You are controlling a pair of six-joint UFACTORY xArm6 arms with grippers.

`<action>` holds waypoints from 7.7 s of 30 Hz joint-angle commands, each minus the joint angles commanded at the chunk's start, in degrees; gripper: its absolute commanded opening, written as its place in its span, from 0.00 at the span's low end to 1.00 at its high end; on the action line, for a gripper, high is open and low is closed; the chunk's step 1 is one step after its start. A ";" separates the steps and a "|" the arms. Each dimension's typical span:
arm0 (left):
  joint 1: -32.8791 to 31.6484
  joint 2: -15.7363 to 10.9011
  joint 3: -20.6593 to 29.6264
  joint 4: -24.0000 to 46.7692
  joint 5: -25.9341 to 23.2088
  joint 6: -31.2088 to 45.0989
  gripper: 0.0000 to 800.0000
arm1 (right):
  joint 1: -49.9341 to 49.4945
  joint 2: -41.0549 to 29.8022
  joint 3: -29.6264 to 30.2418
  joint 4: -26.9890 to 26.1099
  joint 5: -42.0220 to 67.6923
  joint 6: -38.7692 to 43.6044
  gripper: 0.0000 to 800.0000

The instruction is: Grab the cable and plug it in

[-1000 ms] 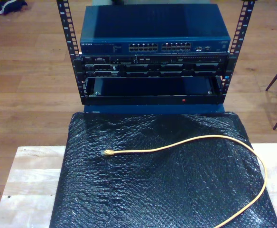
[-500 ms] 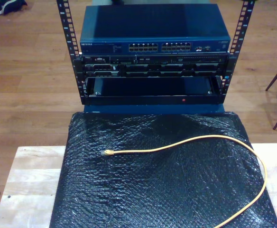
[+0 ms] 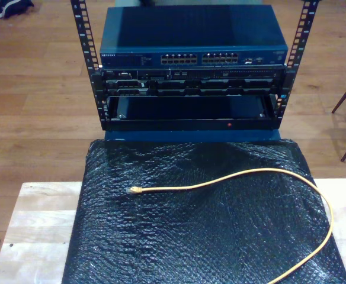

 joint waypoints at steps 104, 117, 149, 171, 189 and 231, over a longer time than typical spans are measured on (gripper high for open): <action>-29.45 -0.09 -26.46 -20.40 30.59 -36.40 1.00 | 39.30 9.41 -53.63 25.41 45.19 69.19 0.99; -30.07 -0.09 -26.29 -22.68 29.54 -39.91 1.00 | 55.47 10.73 -56.88 30.86 38.86 79.82 0.99; -39.56 3.34 -26.29 -24.35 23.30 -50.46 1.00 | 106.29 28.66 -58.73 15.56 11.16 106.29 0.97; -39.74 5.98 -26.20 -24.44 22.51 -52.04 1.00 | 124.66 53.01 -70.07 -2.20 -3.52 129.58 0.96; -39.82 7.56 -26.55 -24.44 22.51 -53.10 1.00 | 128.44 58.02 -73.93 -8.88 -3.87 139.43 0.74; -39.82 7.56 -26.99 -24.35 23.03 -53.10 1.00 | 130.11 62.68 -77.10 -17.93 -3.87 145.41 0.22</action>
